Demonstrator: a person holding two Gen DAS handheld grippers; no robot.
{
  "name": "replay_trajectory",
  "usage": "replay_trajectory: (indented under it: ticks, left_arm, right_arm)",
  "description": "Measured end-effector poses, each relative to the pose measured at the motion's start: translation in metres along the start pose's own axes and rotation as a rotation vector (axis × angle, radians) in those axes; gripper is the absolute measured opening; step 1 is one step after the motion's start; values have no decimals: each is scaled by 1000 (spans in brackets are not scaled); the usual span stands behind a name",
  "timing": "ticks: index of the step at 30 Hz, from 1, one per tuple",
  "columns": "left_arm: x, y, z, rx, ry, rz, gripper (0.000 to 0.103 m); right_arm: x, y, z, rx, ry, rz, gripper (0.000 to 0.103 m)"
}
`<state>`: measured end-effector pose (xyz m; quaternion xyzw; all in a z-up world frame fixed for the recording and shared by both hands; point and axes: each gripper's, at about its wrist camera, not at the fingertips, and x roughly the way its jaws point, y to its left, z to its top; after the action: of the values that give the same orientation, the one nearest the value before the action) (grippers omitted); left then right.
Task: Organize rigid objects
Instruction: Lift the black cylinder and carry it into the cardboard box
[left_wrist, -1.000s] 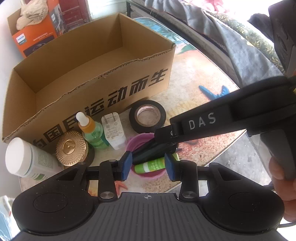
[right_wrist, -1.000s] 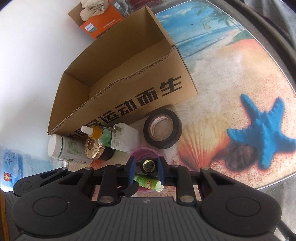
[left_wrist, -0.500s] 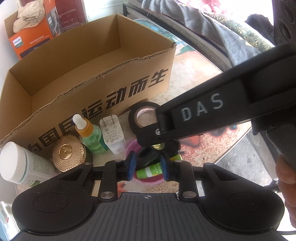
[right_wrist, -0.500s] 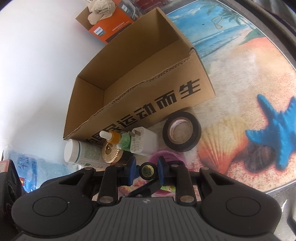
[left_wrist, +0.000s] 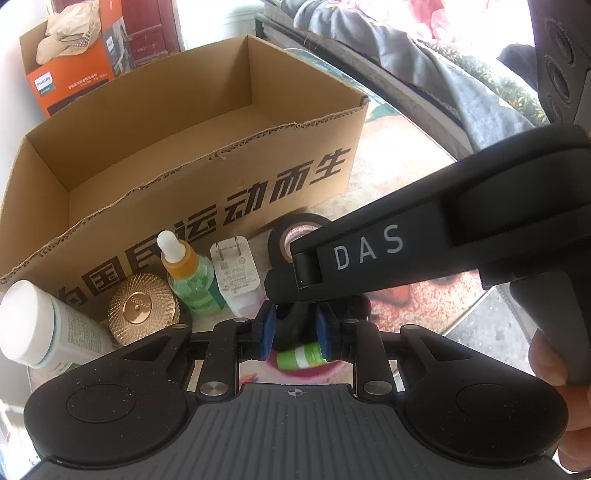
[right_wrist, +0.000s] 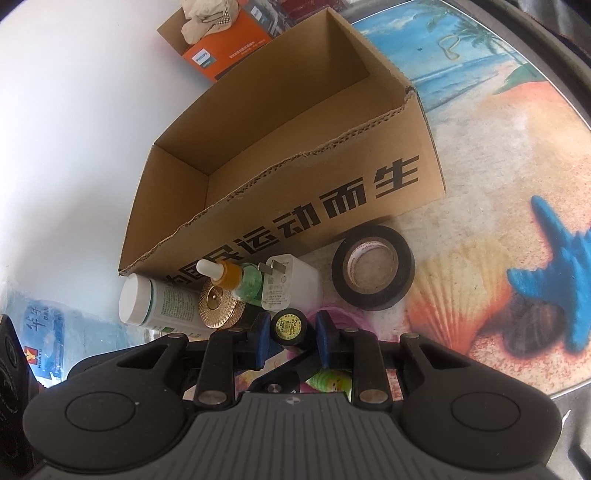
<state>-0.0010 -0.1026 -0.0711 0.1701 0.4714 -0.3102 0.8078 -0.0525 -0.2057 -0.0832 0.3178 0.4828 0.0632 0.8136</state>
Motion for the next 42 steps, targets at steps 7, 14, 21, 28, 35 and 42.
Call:
replay_trajectory:
  ticks: [7,14,21,28,35,42]
  left_arm:
    - [-13,-1,-3,8,-43,0,23]
    - [-41,1,1,16,-100,-9,23]
    - [-96,-4,-5,32,-187,-7,23]
    - [-144,17,7,-2,-244,51,23]
    - [-128,64,44,-97,-201,154,23]
    - [-69,114,73,-226,-58,209,23]
  right_arm:
    - [-11,11,4,-28,-27,-9,28]
    - [-37,31,6,-58,-69,-20,28]
    - [-78,71,10,-91,-120,-23,28]
    - [-95,129,32,-150,-158,9,28]
    - [-38,153,95,-180,-81,110,28]
    - [59,145,167,-123,131,158,28]
